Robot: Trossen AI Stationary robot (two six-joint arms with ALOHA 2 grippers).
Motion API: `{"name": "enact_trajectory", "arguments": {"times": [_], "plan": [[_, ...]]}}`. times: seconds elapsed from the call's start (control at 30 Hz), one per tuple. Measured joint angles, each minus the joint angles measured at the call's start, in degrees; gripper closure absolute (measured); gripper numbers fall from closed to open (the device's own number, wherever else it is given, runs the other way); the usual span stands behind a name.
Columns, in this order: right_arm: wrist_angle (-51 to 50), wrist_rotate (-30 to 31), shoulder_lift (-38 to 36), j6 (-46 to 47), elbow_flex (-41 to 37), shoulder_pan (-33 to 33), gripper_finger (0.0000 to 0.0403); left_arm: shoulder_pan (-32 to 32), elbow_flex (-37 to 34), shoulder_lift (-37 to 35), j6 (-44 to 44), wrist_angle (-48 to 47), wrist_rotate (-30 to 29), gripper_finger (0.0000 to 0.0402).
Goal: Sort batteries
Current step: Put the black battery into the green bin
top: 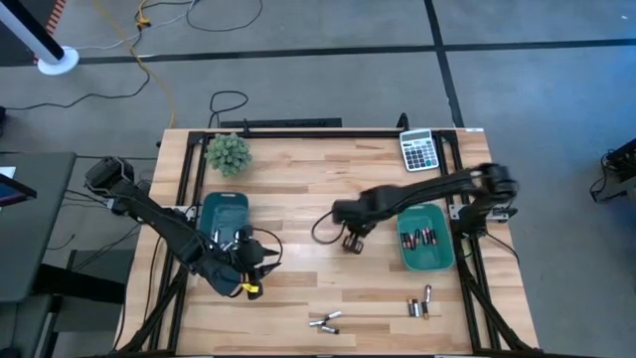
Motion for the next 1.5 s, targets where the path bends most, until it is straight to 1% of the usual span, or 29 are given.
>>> {"name": "enact_trajectory", "arguments": {"times": [0.07,0.13,0.2,0.27,0.33,0.47,0.53,0.67,0.73,0.9,0.97,1.03,1.2,1.33,1.4,1.5], "plan": [[-1.84,0.55,-4.95,0.06,-1.48,0.87,0.0386,0.52,0.01,0.00,0.24,0.48,0.95,0.0278],[-3.83,2.25,-9.82,1.53,-3.61,2.32,0.0387,1.51,0.04,0.00,-2.17,0.65,4.31,0.0278],[-4.34,3.20,-16.12,4.62,-6.45,3.74,0.0388,2.97,0.04,0.10,-5.77,0.40,7.91,0.0278],[-6.06,3.66,-22.09,9.74,-9.10,5.14,0.0388,4.47,0.04,0.35,-7.59,0.48,10.51,0.0278],[-10.10,3.91,-26.63,15.27,-11.57,6.86,0.0389,5.59,0.05,0.50,-6.91,0.42,11.50,0.0278],[-16.83,4.18,-32.59,22.70,-14.62,9.61,0.0389,7.82,0.07,0.50,-4.32,0.73,12.22,0.0278],[-20.13,4.35,-33.51,24.38,-16.19,9.97,0.0389,8.91,0.07,0.50,-3.58,1.24,12.20,0.0278],[-20.96,4.25,-33.66,26.21,-21.08,9.70,0.0389,10.91,0.07,0.50,-3.50,2.10,14.15,0.0278],[-20.72,2.57,-33.69,27.48,-24.69,9.78,0.0390,11.64,0.07,0.50,-3.80,2.58,15.00,0.0278],[-12.90,-2.48,-34.76,30.98,-33.64,10.20,0.0390,11.80,0.07,0.50,-1.85,4.41,15.32,0.0278],[-9.82,-3.05,-35.39,32.56,-36.03,10.30,0.0389,11.80,0.09,0.50,-1.12,4.55,15.32,0.0278],[-8.75,-3.12,-35.47,34.05,-37.05,10.35,0.0382,11.83,0.07,0.50,-1.30,4.52,15.28,0.0278],[-9.02,-3.10,-35.49,35.33,-37.59,11.10,0.0339,11.81,0.08,0.50,-3.90,8.04,15.30,0.0278],[-9.67,-3.12,-35.47,38.64,-37.59,11.46,0.0299,11.84,0.15,0.50,-0.33,11.61,17.62,0.0278],[-9.59,-3.12,-35.47,40.32,-37.59,11.51,0.0277,11.81,1.17,0.50,2.28,10.00,18.88,0.0278],[-9.52,-3.11,-35.47,42.61,-37.59,11.61,0.0246,11.77,4.22,0.52,5.66,4.41,19.62,0.0278]]}}
